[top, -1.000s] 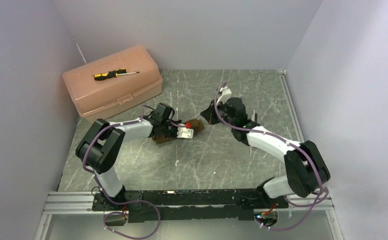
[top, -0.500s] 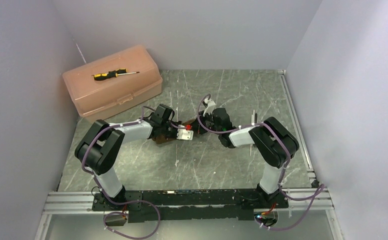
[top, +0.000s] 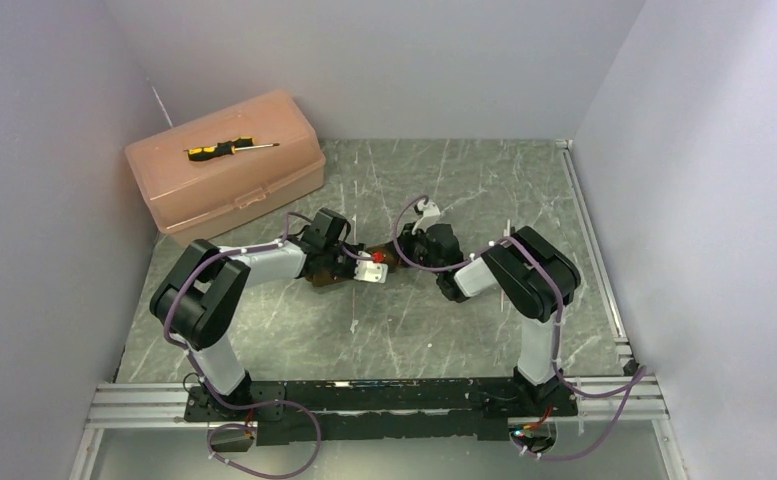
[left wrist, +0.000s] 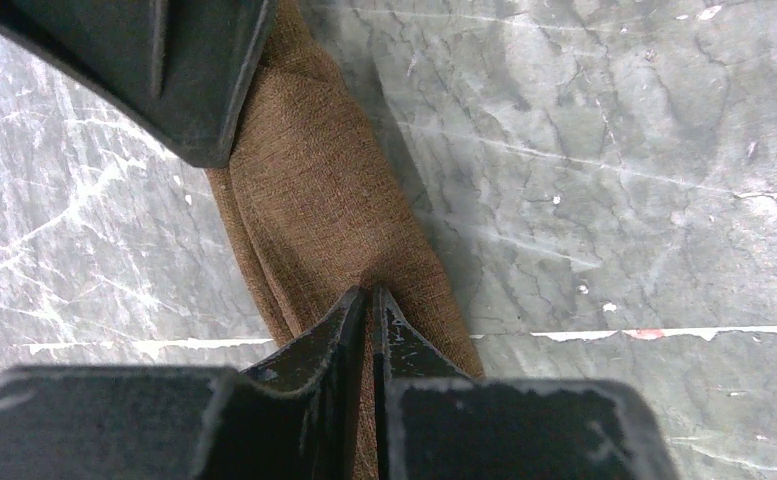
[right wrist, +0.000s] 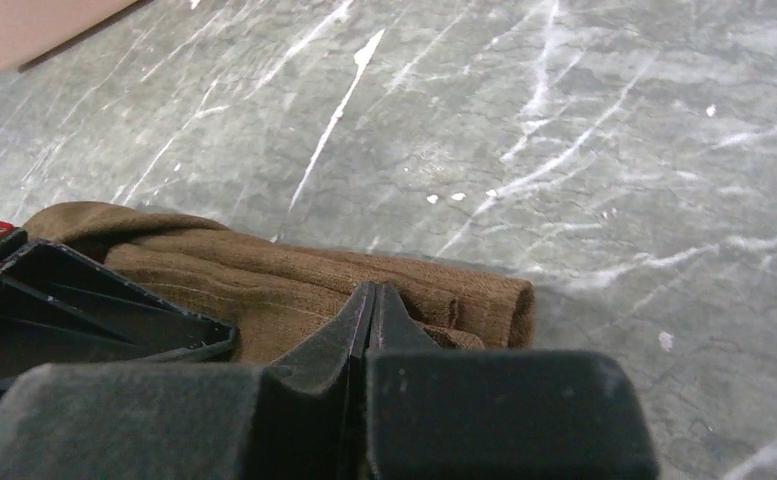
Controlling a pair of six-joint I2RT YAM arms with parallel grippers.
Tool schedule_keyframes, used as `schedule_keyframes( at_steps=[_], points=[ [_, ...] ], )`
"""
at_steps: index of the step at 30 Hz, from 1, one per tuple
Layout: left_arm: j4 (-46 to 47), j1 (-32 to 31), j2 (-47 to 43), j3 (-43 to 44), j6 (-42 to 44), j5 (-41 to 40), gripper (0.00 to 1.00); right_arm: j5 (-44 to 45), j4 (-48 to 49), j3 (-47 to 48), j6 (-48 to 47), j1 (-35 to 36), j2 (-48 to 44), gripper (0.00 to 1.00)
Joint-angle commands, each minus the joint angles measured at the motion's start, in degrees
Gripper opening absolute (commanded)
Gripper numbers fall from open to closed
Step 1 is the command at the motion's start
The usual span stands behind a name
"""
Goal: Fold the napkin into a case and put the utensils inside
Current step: Smooth out the smaller rectangle-folded napkin at the center of the board.
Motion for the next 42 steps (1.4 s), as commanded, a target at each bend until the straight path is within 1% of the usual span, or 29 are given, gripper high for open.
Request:
schedule_keyframes(
  at_steps=[1,4,9,12,17,24,33,41,42],
  points=[
    [-3.80,-0.98,-0.44,-0.41,-0.47,1.01,0.13,4.63,3.87,-2.94,0.11,-0.42,0.78,0.00],
    [-5.00,-1.04,-0.77,1.71,-3.33,0.53,0.13,5.52,4.34,-4.01,-0.18,-0.47,1.95,0.00],
    [-7.19,-1.00,-1.32,4.44,-6.96,-0.23,0.13,4.54,5.13,-3.99,-0.90,-0.47,4.08,0.00],
    [-6.42,-0.99,-1.30,3.92,-6.98,-1.21,0.13,4.24,5.57,-4.36,-1.35,-0.46,4.38,0.00],
    [-4.67,-0.49,-1.42,2.26,-4.66,-3.95,0.13,4.83,5.82,-5.16,-2.41,-0.38,4.73,0.00],
    [-10.37,0.90,-3.09,5.99,-6.53,-5.44,0.13,4.87,5.20,-5.36,-3.01,-0.21,3.44,0.00],
    [-16.13,1.68,-5.54,2.83,-5.07,-8.57,0.12,5.39,3.91,-5.39,-3.46,-0.12,1.61,0.00],
    [-12.96,1.78,-5.05,0.44,-7.72,-12.20,0.11,4.58,1.25,-4.61,-3.91,0.40,-3.44,0.00],
    [-12.77,1.77,-4.67,0.48,-8.29,-12.13,0.11,4.09,0.96,-4.45,-3.72,0.45,-4.38,0.06]
  ],
)
